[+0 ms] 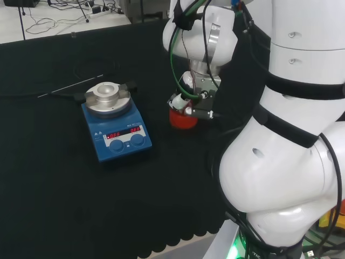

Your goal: Pick up the round-bottom flask.

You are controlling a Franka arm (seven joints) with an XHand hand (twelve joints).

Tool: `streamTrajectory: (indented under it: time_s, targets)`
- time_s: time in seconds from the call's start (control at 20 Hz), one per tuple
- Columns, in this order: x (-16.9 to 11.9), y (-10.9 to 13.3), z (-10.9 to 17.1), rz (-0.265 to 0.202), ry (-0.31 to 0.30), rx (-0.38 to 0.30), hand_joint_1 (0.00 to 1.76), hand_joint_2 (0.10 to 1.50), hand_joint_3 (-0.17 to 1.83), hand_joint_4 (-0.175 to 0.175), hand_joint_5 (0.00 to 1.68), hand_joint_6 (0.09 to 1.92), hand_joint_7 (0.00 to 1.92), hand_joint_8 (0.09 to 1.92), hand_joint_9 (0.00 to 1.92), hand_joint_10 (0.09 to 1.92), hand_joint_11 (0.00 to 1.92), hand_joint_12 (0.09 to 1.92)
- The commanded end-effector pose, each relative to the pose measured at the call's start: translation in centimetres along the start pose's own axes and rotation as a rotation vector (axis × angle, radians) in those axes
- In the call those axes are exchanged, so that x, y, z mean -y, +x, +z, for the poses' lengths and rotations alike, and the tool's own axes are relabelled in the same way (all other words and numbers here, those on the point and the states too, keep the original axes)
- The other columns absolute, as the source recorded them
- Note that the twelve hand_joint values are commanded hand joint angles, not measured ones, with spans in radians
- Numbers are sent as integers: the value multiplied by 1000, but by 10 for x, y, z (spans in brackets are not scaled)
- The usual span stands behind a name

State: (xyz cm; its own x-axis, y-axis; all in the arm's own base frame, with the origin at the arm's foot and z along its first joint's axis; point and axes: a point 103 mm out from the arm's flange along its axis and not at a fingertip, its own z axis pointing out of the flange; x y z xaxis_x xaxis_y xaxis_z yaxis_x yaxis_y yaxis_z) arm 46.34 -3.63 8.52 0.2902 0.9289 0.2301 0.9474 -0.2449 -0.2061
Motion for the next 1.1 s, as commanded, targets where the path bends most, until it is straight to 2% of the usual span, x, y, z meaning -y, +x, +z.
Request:
streamTrajectory:
  time_s: [0.05,0.65,1.05,1.1]
  targets:
    - [12,-7,-19,6,-61,-29,1130,586,858,125,1213,880,510,663,739,568,314,1344]
    - [41,-4,-50,1,-118,-60,1127,593,884,93,1177,957,504,667,745,565,329,1343]
    - [54,14,-79,-20,-118,-60,1127,593,886,90,1175,961,505,669,746,565,332,1343]
    - [55,16,-83,-26,-114,-54,1126,594,883,98,1175,958,505,670,745,566,332,1343]
